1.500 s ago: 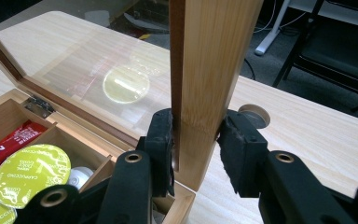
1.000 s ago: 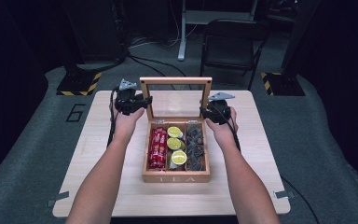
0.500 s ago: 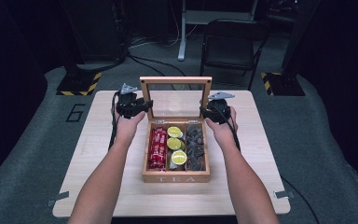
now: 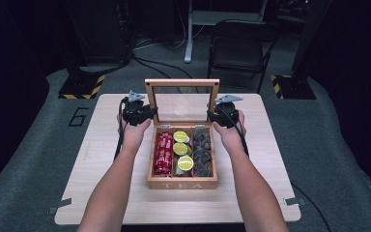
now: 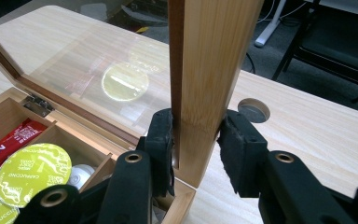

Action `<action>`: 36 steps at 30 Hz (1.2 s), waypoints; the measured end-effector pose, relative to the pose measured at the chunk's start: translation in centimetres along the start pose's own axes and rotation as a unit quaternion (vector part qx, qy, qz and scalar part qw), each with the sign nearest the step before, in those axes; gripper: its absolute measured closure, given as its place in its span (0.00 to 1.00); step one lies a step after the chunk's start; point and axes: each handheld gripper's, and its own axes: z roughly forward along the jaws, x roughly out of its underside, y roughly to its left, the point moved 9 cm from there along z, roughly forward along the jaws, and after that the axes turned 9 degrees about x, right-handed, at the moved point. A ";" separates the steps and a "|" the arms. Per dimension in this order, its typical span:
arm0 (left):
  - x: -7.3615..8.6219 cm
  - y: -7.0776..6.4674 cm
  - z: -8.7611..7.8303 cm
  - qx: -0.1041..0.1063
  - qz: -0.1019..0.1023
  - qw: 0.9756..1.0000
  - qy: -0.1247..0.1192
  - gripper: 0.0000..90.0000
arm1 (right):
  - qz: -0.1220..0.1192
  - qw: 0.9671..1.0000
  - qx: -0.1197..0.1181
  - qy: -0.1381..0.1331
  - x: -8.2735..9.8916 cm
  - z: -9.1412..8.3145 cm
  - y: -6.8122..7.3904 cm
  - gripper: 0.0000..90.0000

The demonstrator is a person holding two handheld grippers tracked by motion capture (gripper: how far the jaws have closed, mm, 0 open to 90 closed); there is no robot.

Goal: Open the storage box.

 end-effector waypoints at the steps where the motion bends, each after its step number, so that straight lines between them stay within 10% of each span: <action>1: 0.0 0.0 0.1 0.001 -0.003 1.000 -0.006 0.71 | -0.001 1.000 0.002 0.000 0.0 0.0 0.0 0.72; 22: -0.5 0.8 1.1 -0.010 -0.012 1.000 -0.003 0.72 | 0.001 1.000 -0.020 -0.008 -0.4 -2.1 0.3 0.71; 36: -0.7 1.3 1.7 -0.009 -0.020 1.000 -0.001 0.72 | -0.046 0.998 -0.048 -0.013 -0.4 -3.6 2.6 0.70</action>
